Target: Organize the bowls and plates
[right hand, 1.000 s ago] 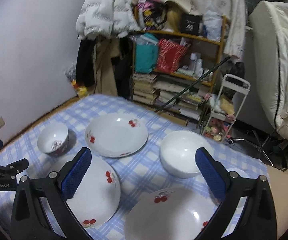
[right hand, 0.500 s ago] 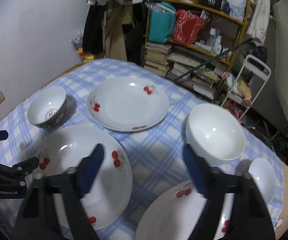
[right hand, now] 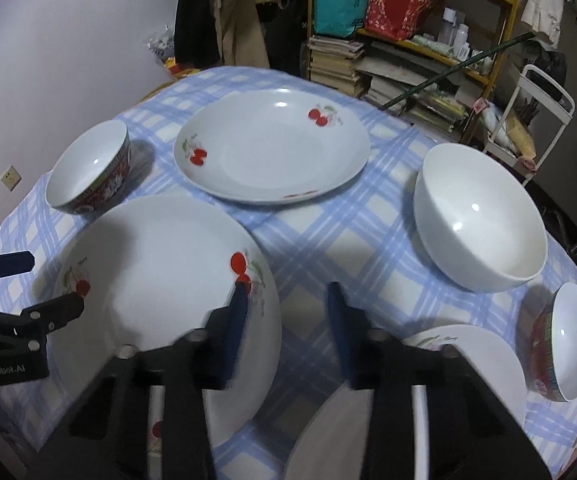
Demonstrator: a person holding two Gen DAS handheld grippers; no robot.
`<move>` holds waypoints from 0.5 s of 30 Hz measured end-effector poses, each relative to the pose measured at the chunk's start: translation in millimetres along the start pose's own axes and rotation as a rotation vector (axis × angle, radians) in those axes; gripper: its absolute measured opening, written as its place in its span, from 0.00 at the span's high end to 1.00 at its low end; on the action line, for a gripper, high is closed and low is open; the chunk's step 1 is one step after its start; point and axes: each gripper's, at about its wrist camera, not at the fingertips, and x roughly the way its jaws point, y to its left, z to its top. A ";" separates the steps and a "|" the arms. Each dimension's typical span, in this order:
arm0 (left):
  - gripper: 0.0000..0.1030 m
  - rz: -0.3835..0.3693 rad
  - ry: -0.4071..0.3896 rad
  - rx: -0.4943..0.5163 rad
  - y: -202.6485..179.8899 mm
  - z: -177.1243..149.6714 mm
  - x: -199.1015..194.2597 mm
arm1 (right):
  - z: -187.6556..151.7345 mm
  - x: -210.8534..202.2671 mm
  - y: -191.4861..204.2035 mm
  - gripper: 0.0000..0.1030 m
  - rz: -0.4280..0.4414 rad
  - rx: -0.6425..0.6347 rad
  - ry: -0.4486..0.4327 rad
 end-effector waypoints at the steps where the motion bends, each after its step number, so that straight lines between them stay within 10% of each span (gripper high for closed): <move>1: 0.34 -0.002 0.004 -0.006 0.4 -0.1 1.5 | -0.4 0.9 0.0 0.70 0.006 0.001 0.002; 9: 0.76 -0.076 0.060 -0.076 9.8 -0.2 16.2 | -4.9 11.8 2.8 0.90 0.053 0.003 0.049; 15: 0.86 -0.122 0.062 -0.097 14.0 1.3 20.5 | -5.5 10.7 6.0 0.90 0.046 -0.004 0.047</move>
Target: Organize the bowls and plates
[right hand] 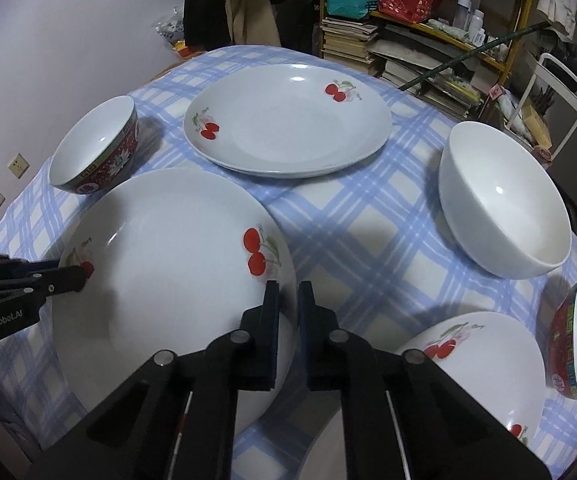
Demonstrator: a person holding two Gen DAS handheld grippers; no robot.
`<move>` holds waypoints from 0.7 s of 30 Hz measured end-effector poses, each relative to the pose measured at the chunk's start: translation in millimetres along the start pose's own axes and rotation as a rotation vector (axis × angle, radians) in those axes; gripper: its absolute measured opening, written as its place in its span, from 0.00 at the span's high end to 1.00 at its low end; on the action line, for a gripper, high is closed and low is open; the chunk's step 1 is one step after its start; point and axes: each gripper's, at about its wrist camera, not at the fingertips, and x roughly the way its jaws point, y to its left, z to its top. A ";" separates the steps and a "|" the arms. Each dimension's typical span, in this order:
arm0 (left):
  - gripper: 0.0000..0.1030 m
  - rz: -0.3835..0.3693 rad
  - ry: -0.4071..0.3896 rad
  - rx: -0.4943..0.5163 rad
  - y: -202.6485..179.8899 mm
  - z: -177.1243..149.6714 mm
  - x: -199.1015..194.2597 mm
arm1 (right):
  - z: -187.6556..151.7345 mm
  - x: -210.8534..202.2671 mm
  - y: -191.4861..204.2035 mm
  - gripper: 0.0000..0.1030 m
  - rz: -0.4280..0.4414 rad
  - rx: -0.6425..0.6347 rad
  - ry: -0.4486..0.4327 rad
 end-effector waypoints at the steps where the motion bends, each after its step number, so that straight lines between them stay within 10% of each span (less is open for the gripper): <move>1: 0.86 -0.007 0.004 -0.003 1.0 0.7 0.9 | 0.0 -0.6 0.5 0.90 0.002 0.001 -0.001; 21: 0.86 -0.049 -0.005 0.016 6.3 -35.1 -33.4 | -37.9 -45.6 5.8 0.92 0.009 0.018 -0.003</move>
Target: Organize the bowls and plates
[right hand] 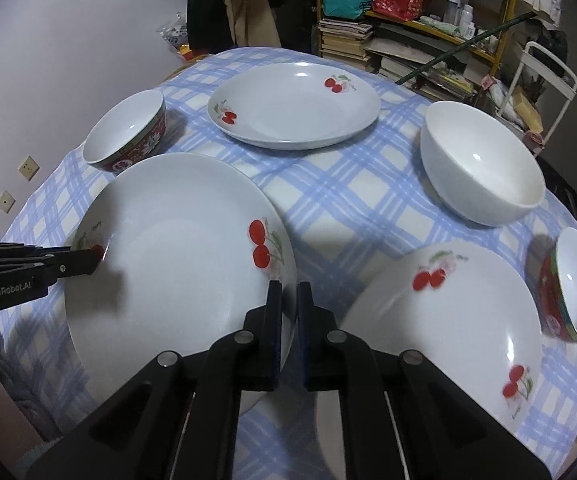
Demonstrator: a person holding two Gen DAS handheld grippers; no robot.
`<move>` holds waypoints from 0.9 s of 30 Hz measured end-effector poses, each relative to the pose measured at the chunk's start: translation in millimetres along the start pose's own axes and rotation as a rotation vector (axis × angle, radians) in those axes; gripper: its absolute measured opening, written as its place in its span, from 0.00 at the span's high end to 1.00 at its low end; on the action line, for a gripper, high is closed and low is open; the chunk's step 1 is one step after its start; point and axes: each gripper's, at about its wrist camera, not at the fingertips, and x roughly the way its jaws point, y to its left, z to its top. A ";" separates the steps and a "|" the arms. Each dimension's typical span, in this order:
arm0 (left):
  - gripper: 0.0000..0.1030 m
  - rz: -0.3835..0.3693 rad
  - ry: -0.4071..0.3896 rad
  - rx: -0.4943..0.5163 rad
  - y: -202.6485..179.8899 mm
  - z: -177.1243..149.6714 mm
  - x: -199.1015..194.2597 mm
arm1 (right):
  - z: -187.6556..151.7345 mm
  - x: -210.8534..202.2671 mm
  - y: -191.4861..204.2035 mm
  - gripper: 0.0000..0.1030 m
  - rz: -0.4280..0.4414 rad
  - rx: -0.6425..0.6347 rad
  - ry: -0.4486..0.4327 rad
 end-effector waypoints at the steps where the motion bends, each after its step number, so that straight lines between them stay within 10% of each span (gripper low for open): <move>1: 0.86 0.000 0.001 0.001 0.0 -2.4 -1.3 | -1.7 -2.3 -0.5 0.92 0.000 0.002 -0.002; 27: 0.86 0.060 0.071 0.078 -15.9 -24.4 10.1 | -44.5 4.4 10.6 0.89 -0.099 -0.015 0.081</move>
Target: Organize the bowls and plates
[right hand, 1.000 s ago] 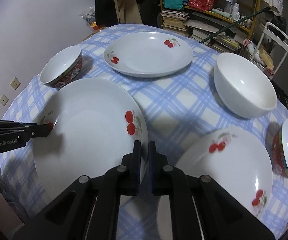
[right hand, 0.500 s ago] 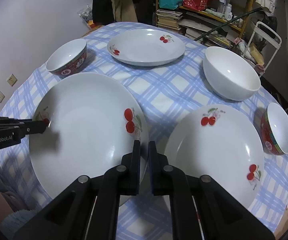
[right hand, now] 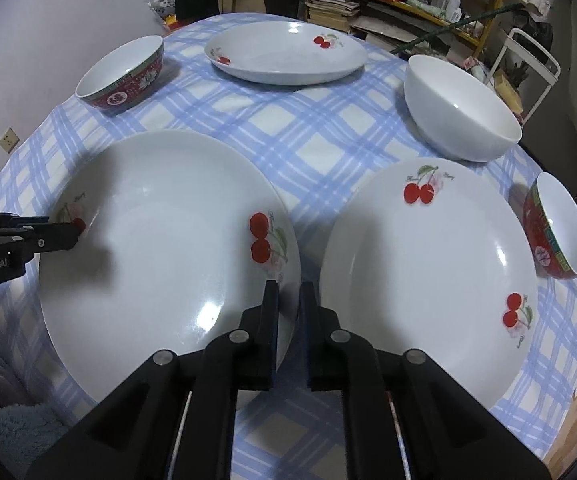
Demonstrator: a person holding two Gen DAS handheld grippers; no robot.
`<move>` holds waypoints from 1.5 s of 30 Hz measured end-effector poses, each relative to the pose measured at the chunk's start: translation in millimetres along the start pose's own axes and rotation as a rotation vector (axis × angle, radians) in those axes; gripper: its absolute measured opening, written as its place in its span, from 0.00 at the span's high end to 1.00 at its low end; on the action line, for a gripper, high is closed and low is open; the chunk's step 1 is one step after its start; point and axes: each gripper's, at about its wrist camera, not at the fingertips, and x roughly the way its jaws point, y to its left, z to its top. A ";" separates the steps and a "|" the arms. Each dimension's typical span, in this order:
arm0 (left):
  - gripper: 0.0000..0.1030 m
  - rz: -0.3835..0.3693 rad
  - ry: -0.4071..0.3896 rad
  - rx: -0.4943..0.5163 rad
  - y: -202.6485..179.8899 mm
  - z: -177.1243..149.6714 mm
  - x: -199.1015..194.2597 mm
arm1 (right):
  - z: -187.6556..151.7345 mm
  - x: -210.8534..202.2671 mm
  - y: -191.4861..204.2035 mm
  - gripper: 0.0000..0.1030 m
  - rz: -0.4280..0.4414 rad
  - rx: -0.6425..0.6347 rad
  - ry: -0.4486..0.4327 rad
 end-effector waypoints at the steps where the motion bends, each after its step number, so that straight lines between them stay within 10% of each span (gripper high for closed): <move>1: 0.86 -0.002 0.003 -0.002 1.0 0.5 0.4 | 0.0 0.1 0.8 0.89 -0.006 -0.005 0.002; 14: 0.86 0.000 0.026 -0.023 -2.1 1.0 5.1 | 0.7 -0.4 -0.3 0.89 0.006 0.001 0.013; 27: 0.78 0.069 -0.142 0.091 -34.4 -1.1 -47.5 | 14.8 -58.0 -22.5 0.87 0.043 0.063 -0.105; 36: 0.30 0.079 -0.193 0.163 -76.7 23.4 -65.9 | 12.7 -87.3 -83.8 0.38 -0.027 0.195 -0.149; 45: 0.22 0.037 -0.181 0.210 -128.2 47.6 -57.7 | -6.6 -86.4 -147.6 0.16 -0.079 0.311 -0.136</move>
